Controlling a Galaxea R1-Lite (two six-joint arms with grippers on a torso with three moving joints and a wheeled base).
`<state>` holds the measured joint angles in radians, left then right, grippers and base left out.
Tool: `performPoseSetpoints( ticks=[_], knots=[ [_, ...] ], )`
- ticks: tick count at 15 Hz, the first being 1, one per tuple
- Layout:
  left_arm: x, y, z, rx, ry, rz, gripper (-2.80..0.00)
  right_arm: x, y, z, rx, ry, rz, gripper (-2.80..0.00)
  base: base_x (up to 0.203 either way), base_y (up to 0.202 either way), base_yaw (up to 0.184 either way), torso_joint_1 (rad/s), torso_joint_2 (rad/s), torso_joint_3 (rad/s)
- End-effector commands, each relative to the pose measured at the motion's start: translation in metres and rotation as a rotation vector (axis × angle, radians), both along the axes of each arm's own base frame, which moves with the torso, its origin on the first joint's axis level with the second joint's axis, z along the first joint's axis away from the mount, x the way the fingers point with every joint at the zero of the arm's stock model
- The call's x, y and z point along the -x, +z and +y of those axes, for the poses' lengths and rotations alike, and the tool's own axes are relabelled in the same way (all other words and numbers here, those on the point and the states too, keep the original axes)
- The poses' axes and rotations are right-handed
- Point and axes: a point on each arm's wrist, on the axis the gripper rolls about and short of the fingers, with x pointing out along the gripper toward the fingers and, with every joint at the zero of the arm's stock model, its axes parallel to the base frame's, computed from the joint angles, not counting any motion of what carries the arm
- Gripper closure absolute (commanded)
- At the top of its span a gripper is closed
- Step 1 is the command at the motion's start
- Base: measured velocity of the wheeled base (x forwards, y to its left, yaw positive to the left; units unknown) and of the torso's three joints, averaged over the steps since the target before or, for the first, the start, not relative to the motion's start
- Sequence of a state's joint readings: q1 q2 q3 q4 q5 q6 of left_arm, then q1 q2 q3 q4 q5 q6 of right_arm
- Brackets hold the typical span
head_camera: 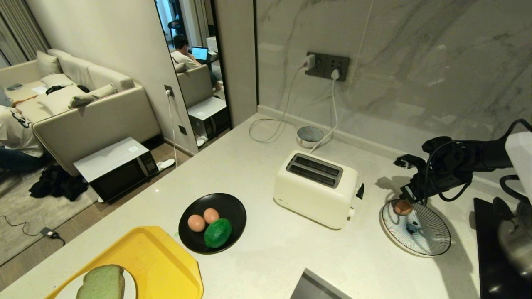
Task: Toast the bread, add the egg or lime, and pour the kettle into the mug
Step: Pick up the egg
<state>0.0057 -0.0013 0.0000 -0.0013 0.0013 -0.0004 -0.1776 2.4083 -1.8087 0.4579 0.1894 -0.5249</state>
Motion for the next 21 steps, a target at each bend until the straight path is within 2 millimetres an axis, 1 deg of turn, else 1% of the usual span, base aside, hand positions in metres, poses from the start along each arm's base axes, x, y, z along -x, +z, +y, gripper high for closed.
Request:
performPoseSetpoints(
  ticks=[1, 8, 13, 21],
  knots=[
    [0.0, 0.0, 0.0, 0.001, 0.001, -0.001, 0.0, 0.0, -0.001, 0.004, 0.0, 0.012, 0.006, 0.0, 0.0, 0.0, 0.0, 0.0, 0.0, 0.0],
    [0.0, 0.0, 0.0, 0.001, 0.001, -0.001, 0.0, 0.007, -0.007, 0.004, 0.003, 0.017, 0.045, 0.0, 0.0, 0.0, 0.0, 0.0, 0.0, 0.0],
    [0.0, 0.0, 0.0, 0.001, 0.001, -0.001, 0.0, 0.017, -0.005, 0.004, -0.004, 0.013, 0.069, 0.0, 0.0, 0.0, 0.0, 0.0, 0.0, 0.0],
    [0.0, 0.0, 0.0, 0.001, 0.001, -0.001, 0.0, 0.039, -0.003, -0.006, -0.016, -0.017, 0.111, 0.0, 0.0, 0.0, 0.0, 0.0, 0.0, 0.0]
  ],
)
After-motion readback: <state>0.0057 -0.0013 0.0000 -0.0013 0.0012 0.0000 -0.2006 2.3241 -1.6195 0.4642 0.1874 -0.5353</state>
